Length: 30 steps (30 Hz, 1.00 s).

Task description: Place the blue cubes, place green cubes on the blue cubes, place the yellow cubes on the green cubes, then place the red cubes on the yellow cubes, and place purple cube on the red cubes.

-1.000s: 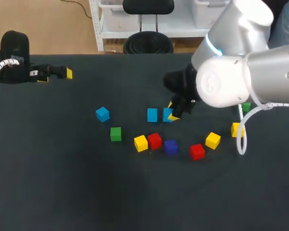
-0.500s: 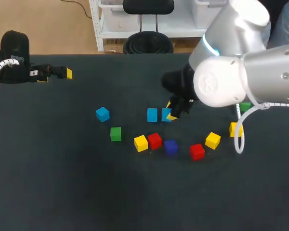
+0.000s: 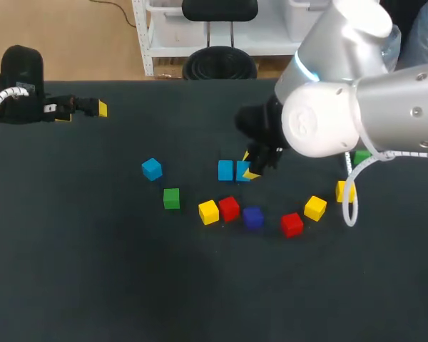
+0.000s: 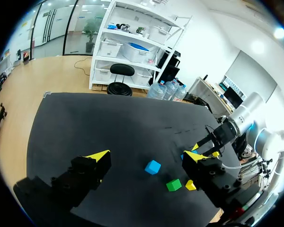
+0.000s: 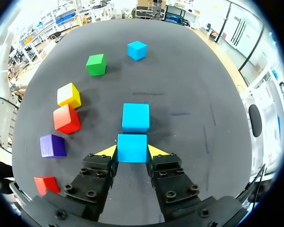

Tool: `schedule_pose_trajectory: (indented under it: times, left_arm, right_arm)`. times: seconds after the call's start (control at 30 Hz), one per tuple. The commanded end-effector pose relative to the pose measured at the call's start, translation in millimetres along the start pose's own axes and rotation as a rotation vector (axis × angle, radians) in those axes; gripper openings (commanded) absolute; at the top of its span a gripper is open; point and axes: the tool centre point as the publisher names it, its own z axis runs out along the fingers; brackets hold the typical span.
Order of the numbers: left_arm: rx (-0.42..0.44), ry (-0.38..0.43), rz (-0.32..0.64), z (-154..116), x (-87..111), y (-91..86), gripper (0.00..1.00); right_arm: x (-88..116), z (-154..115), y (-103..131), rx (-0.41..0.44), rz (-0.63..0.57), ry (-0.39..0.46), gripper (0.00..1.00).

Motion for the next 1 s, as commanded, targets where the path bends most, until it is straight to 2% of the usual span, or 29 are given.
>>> schedule_pose_trajectory:
  times: [0.03,1.0]
  left_arm:
    - [0.001,-0.002,0.0,0.0,0.3,0.6,1.0]
    - [0.001,-0.002,0.0,0.0,0.3,0.6,1.0]
  right_arm:
    - [0.3,0.4,-1.6,-0.003,-0.002,0.002,0.0]
    - [5.2,1.5,-0.6,-0.008,-0.007,0.008,0.0]
